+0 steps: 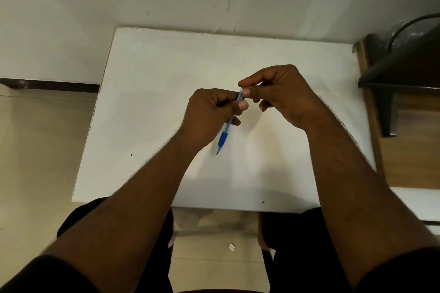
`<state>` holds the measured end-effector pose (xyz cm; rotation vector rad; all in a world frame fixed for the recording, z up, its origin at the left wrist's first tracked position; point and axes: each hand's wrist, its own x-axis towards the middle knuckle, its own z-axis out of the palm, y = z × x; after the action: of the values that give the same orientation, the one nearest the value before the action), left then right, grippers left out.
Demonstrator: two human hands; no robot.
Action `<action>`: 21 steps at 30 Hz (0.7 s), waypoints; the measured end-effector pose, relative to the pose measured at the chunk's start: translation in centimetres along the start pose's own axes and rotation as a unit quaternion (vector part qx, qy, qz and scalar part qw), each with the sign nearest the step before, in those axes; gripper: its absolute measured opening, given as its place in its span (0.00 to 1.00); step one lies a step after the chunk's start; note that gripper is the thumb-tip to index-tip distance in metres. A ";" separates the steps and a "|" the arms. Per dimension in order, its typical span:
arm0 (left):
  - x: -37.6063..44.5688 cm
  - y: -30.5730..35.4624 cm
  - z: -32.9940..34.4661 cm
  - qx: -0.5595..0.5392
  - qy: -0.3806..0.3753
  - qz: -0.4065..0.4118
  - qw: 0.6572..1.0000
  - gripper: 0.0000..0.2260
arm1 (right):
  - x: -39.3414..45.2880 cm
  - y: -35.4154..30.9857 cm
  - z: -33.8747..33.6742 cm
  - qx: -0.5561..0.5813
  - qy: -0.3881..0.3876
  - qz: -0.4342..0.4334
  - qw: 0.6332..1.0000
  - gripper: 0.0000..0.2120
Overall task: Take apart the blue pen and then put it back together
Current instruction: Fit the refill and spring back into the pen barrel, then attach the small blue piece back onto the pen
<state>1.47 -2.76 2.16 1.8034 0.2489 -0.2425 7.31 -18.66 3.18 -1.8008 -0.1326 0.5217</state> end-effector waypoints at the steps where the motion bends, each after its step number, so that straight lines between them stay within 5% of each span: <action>1: 0.0 -0.1 0.0 -0.008 0.007 -0.012 1.000 0.09 | 0.0 0.0 0.0 -0.003 -0.003 0.007 1.000 0.07; 9: 0.1 -0.4 0.4 -0.043 -0.002 -0.084 0.996 0.12 | 0.0 0.2 0.1 0.010 -0.008 0.045 0.999 0.04; 14: 0.9 -1.3 -0.7 0.027 0.082 -0.082 0.993 0.19 | 0.5 0.5 -0.5 0.043 0.078 0.077 0.993 0.03; 17: 1.3 -1.7 -1.6 0.035 0.100 -0.070 0.992 0.15 | 0.6 1.1 -0.8 0.003 0.073 0.114 0.991 0.05; 21: 1.4 -2.6 -2.3 0.215 0.087 -0.049 0.972 0.05 | 0.9 2.4 -0.1 -0.121 0.064 0.146 0.980 0.05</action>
<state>2.14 0.16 -0.12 2.2484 0.4372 -0.2193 7.77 -19.17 0.68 -2.1012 0.1681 0.6141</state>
